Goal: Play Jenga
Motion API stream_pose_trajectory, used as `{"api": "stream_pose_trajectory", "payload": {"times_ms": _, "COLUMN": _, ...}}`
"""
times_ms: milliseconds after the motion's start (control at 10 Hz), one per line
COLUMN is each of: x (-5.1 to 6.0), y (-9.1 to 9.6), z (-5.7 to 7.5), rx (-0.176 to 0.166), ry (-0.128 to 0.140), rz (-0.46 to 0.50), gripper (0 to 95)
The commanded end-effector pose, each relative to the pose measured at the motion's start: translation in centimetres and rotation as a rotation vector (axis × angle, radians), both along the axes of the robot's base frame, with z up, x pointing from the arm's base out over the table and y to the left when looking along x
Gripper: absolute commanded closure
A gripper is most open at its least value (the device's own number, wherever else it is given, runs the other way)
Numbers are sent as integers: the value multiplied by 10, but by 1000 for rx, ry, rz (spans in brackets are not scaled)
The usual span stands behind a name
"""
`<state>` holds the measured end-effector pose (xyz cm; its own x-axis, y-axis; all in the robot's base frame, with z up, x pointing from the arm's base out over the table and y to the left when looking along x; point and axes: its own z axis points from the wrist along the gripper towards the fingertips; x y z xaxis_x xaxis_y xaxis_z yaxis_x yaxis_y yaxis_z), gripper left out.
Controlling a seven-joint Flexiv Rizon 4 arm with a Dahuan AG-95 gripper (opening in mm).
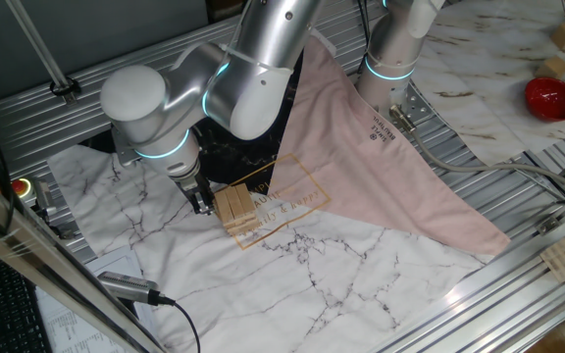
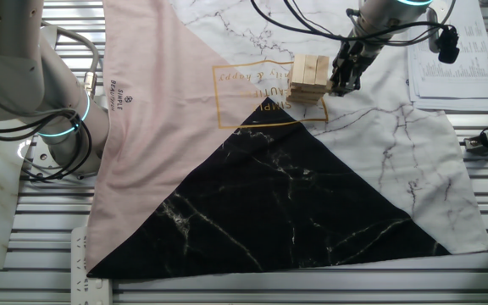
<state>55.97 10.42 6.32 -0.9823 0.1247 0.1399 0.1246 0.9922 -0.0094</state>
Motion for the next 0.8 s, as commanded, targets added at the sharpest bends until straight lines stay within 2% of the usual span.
{"api": "stream_pose_trajectory", "payload": {"times_ms": 100, "x": 1, "y": -1, "z": -1, "rx": 0, "ry": 1, "rz": -1, "gripper": 950}}
{"api": "stream_pose_trajectory", "payload": {"times_ms": 800, "x": 2, "y": -3, "z": -3, "rx": -2, "ry": 0, "rz": -14, "gripper": 950}}
